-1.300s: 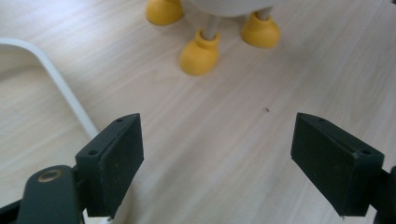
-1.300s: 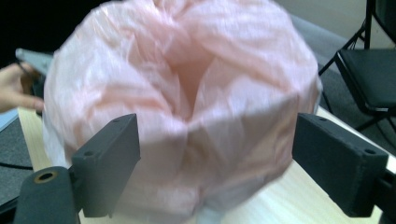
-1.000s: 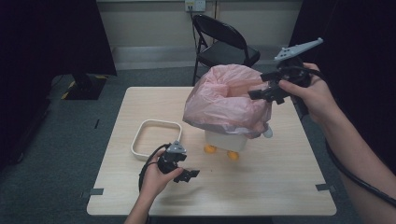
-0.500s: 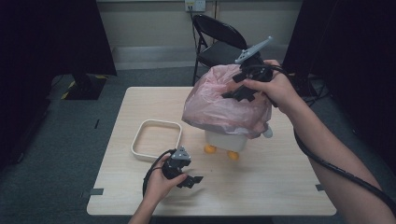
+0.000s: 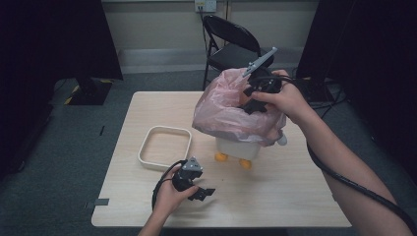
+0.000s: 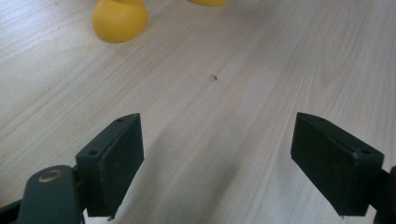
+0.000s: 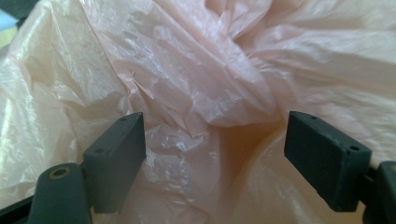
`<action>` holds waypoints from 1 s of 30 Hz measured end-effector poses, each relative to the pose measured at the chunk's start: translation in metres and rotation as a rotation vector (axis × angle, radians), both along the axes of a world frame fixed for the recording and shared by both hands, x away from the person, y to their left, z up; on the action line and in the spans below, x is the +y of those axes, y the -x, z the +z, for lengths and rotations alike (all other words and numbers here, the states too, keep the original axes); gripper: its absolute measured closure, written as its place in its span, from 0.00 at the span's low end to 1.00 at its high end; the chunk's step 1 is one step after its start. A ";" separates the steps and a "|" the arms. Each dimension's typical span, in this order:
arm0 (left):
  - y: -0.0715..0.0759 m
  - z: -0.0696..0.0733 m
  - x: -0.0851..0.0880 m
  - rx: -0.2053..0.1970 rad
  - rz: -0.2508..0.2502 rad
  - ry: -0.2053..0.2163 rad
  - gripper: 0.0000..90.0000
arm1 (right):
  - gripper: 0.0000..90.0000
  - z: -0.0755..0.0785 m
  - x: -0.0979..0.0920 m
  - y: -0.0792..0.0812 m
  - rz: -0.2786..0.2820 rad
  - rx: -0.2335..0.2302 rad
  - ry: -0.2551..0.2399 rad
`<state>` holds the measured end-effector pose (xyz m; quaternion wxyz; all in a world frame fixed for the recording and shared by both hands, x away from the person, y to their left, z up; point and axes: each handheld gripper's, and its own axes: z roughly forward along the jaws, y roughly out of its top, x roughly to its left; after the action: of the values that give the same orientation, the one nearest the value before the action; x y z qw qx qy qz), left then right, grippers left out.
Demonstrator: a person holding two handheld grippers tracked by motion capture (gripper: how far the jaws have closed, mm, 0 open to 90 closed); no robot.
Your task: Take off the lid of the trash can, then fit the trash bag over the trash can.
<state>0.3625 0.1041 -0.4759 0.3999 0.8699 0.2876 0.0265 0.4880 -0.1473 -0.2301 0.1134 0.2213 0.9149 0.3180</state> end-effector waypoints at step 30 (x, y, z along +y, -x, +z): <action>-0.001 0.000 -0.003 0.019 -0.036 0.007 0.18 | 0.20 0.008 0.038 -0.041 -0.007 0.029 0.029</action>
<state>0.3633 0.1015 -0.4755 0.4004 0.8738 0.2757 0.0101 0.5286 -0.1089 -0.2223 0.1045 0.2276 0.9202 0.3010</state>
